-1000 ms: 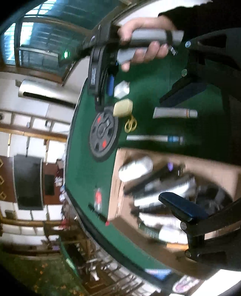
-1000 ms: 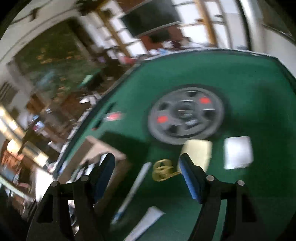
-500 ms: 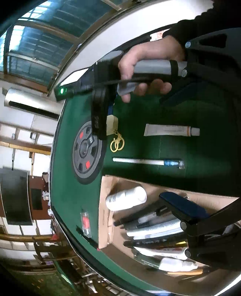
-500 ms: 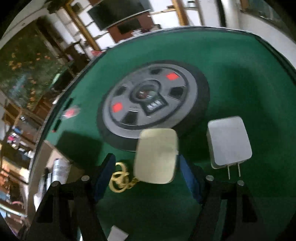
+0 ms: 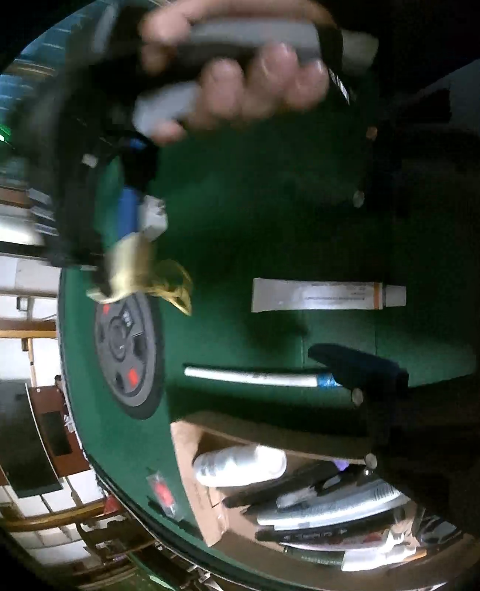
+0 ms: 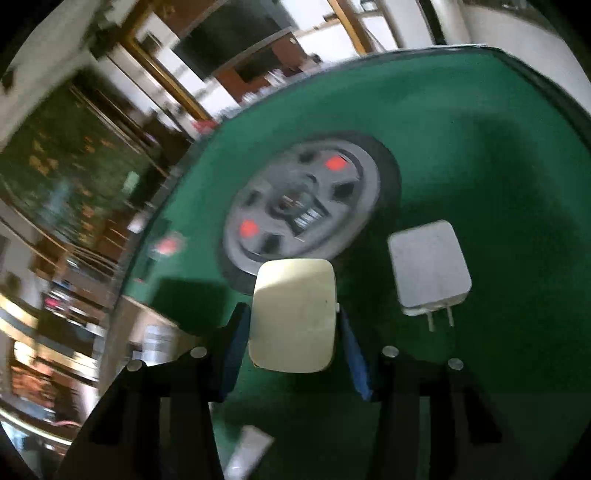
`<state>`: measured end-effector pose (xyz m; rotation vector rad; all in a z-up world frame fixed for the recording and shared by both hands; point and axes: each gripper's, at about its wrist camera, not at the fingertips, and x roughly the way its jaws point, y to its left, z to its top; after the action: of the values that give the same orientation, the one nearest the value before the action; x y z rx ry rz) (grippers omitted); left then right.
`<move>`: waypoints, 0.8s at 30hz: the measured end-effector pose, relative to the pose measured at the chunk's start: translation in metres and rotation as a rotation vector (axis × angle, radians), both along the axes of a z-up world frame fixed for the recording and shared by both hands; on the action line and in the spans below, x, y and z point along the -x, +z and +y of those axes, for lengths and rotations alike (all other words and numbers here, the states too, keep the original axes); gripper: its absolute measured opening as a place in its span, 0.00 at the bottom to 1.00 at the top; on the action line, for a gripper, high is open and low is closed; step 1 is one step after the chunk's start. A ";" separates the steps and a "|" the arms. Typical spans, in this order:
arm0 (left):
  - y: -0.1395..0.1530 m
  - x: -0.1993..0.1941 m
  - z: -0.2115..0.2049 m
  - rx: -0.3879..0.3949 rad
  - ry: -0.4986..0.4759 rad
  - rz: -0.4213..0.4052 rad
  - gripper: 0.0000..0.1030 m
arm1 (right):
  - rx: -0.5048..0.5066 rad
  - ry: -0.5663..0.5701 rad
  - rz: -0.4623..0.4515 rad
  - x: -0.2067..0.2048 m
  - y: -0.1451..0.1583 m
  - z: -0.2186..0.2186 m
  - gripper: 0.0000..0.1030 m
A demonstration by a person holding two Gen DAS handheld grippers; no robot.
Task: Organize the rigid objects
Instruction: 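Lift the beige case with the right gripper while the left gripper grasps the small white ointment tube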
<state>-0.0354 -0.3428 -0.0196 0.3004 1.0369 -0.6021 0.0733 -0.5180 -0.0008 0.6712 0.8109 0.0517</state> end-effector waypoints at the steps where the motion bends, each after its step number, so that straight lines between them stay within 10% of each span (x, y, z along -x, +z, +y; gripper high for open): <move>1: -0.004 0.001 -0.001 -0.019 0.001 0.002 0.44 | -0.013 0.000 -0.040 0.006 0.007 -0.001 0.46; 12: -0.009 0.007 0.002 -0.039 0.020 -0.036 0.15 | -0.084 0.034 -0.184 0.022 0.031 0.003 0.46; 24: 0.069 0.011 0.154 0.273 0.281 -0.016 0.15 | -0.062 0.204 -0.251 0.023 0.039 0.055 0.46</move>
<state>-0.0464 -0.1893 0.0495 -0.0796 0.9478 -0.4778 0.0501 -0.4626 0.0381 0.6241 0.6344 0.3415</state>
